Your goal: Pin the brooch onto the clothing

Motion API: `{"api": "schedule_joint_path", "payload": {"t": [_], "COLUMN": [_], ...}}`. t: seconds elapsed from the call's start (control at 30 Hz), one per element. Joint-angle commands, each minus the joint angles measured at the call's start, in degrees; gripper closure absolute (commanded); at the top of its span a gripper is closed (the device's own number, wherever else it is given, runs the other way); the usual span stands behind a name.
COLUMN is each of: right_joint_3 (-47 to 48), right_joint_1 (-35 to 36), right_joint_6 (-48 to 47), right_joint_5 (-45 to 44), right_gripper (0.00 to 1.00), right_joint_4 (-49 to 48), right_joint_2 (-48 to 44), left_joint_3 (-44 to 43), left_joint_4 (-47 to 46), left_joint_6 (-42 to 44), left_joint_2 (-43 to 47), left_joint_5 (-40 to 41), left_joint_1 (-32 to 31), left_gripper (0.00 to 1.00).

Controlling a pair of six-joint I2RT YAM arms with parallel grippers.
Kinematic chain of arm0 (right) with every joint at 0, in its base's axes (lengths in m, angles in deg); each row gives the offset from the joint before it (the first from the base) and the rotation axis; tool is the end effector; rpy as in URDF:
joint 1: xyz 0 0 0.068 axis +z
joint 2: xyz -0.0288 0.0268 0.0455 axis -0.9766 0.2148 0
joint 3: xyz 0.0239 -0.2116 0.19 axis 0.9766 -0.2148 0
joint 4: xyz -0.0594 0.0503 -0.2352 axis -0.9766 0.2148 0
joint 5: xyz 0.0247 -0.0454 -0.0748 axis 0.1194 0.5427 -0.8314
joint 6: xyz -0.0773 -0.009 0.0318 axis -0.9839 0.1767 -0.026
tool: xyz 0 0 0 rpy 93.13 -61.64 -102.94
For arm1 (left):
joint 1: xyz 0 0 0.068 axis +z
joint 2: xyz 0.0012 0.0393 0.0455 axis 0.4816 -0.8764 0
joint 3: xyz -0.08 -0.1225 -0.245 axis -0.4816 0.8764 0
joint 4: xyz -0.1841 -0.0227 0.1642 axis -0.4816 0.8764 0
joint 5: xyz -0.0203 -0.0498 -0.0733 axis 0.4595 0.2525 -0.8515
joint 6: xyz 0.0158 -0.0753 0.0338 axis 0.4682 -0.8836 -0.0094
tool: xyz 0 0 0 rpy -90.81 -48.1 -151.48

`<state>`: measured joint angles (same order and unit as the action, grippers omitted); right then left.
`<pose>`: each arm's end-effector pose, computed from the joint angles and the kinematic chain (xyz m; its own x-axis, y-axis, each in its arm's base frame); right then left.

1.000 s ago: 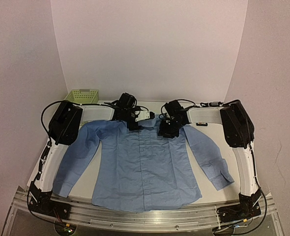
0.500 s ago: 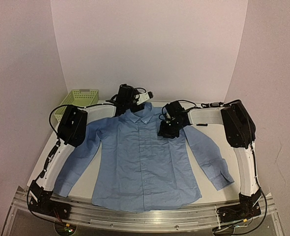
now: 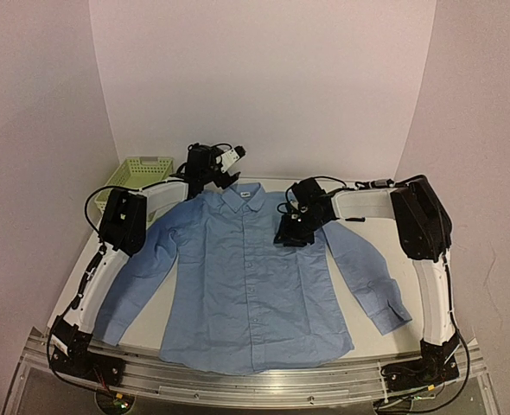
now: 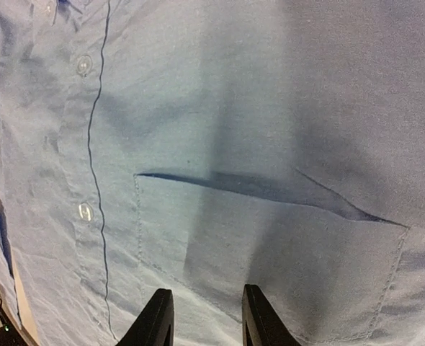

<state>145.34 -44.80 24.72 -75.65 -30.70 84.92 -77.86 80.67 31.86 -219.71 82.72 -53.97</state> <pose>0.4100 0.2820 0.1267 -0.9115 -0.0026 -0.4113 -0.1968 0.8808 0.4307 0.5914 -0.2869 0.1689 0.2219 0.6326 -0.7420 0.5002 0.5794 0.6436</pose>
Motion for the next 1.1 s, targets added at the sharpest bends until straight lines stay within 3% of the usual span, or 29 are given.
{"api": "schedule_joint_path", "payload": {"t": [0.0,0.13,0.27,0.37,0.47,0.63,0.8,0.97,1.07], "right_joint_3": [5.25,9.49,12.80,16.60,21.09,28.81,34.27,34.08,34.02], "right_joint_1": [-0.24,-2.92,-5.18,-5.49,-6.16,-7.74,-9.01,-10.41,-10.86], "right_joint_6": [-0.09,0.83,1.19,-0.53,-1.29,-2.44,-2.48,-1.75,-2.59], "right_joint_5": [2.56,-1.45,-8.86,-12.28,-15.80,-17.82,-20.61,-23.41,-23.55], "right_gripper": [0.66,0.67,0.70,0.72,0.75,0.80,0.84,0.89,0.90], "right_joint_4": [0.96,1.01,0.93,0.92,0.88,0.14,-0.22,-0.42,-0.53], "right_joint_2": [-5.31,-5.46,-2.39,1.91,6.83,13.80,18.67,18.39,18.14], "left_joint_3": [-2.09,2.44,21.74,30.36,31.57,25.01,27.71,17.75,17.02], "left_joint_4": [6.81,20.14,27.53,30.99,32.07,35.12,32.50,32.40,30.81], "left_joint_6": [-7.94,-7.26,-0.09,3.01,2.27,0.61,2.73,-1.65,-1.70], "left_joint_2": [8.22,17.01,29.06,33.28,31.82,25.25,23.45,16.39,14.34], "left_joint_5": [-7.21,-10.68,-13.97,-13.47,-10.79,-9.29,-7.75,-3.85,-2.40], "left_joint_1": [-0.93,-0.93,-0.81,0.26,2.17,4.39,5.13,8.62,9.15], "left_gripper": [0.12,0.30,0.55,0.73,0.80,0.96,1.00,1.00,1.00]}}
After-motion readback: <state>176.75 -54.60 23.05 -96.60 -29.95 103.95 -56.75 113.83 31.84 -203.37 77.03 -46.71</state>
